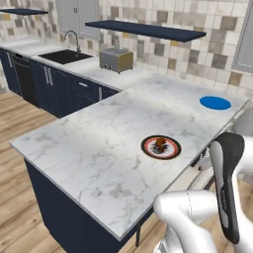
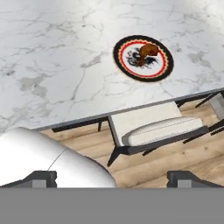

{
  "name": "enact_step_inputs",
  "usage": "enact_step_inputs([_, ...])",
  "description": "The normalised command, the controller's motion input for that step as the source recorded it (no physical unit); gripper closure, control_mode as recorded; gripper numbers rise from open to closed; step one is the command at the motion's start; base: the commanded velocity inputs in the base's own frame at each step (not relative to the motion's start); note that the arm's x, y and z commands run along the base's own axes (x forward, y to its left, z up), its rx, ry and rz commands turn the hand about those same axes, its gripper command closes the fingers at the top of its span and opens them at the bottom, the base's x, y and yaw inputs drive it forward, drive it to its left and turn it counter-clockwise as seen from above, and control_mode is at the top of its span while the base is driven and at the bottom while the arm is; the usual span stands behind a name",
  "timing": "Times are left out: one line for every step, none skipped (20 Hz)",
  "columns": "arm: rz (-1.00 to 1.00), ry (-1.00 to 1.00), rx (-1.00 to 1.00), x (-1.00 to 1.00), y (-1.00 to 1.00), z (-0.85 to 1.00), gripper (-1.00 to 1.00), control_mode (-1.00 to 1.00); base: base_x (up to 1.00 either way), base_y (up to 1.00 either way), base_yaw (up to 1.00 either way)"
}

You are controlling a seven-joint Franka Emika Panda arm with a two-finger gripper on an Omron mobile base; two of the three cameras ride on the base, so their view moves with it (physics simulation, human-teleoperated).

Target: Take the chicken drumsticks from the pan and place one on each plate on the dining counter.

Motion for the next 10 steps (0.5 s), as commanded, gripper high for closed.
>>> enact_step_inputs([0.37,-0.08,-0.03,-0.52,0.1,-0.02,-1.0,-1.0,0.0,0.0,0.0])
enact_step_inputs([0.35,-0.01,-0.04,-0.42,0.11,-0.06,-1.0,-1.0,0.0,0.0,0.0])
enact_step_inputs([0.24,0.0,-0.07,-0.26,0.11,-0.06,-1.0,-1.0,0.0,0.0,0.0])
enact_step_inputs([0.11,0.0,-0.09,-0.1,0.12,-0.08,-1.0,-1.0,0.0,0.0,0.0])
enact_step_inputs([0.01,0.0,-0.06,0.0,0.09,-0.04,-1.0,-1.0,0.0,0.0,0.0])
enact_step_inputs([0.0,0.0,-0.1,0.04,0.15,-0.05,-1.0,-1.0,0.0,0.0,0.0])
enact_step_inputs([0.0,0.0,-0.11,0.16,0.16,-0.03,-1.0,-1.0,0.0,0.0,0.0])
enact_step_inputs([0.0,0.0,-0.14,0.25,0.21,-0.07,-1.0,-1.0,0.0,0.0,0.0])
enact_step_inputs([-0.03,0.0,-0.14,0.34,0.21,-0.08,-1.0,-1.0,0.0,0.0,0.0])
enact_step_inputs([-0.07,0.0,-0.15,0.43,0.21,-0.11,-1.0,-1.0,0.0,0.0,0.0])
